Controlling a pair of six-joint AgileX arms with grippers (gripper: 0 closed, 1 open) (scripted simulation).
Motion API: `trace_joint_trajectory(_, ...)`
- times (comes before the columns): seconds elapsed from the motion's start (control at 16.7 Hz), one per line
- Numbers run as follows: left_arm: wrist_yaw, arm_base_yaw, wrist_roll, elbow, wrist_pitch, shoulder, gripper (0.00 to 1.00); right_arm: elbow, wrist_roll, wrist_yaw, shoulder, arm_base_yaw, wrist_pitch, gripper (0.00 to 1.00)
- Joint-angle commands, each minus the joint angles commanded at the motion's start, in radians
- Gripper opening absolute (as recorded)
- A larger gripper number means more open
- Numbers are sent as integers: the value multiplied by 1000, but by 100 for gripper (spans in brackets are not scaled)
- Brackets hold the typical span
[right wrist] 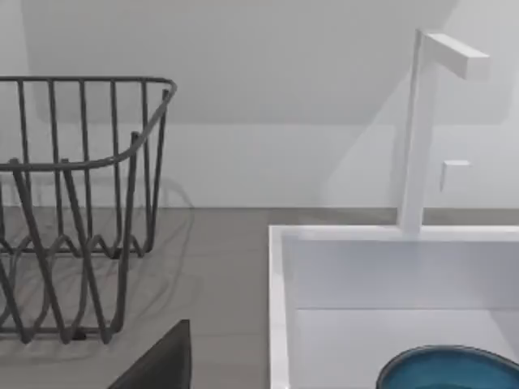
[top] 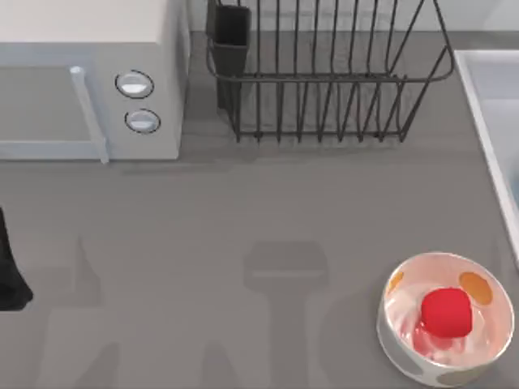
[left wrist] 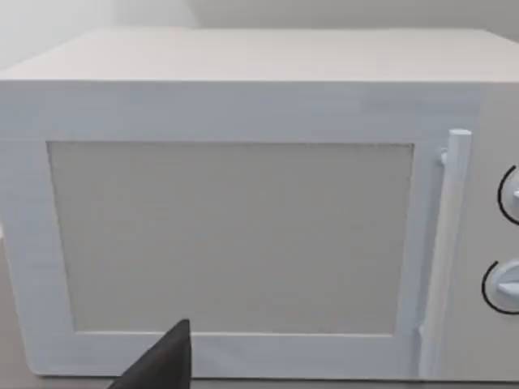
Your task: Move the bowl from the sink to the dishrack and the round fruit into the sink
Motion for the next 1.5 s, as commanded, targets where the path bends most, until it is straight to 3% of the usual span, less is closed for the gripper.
trace_joint_trajectory(0.3,0,0,0,0,0,0,100,42,-18,-7,49,5,-26,100)
trace_joint_trajectory(0.6,0,0,0,0,0,0,100,261,-101,-40,336,19,-160,100)
trace_joint_trajectory(1.5,0,0,0,0,0,0,100,1432,-375,-108,1758,-74,-829,100)
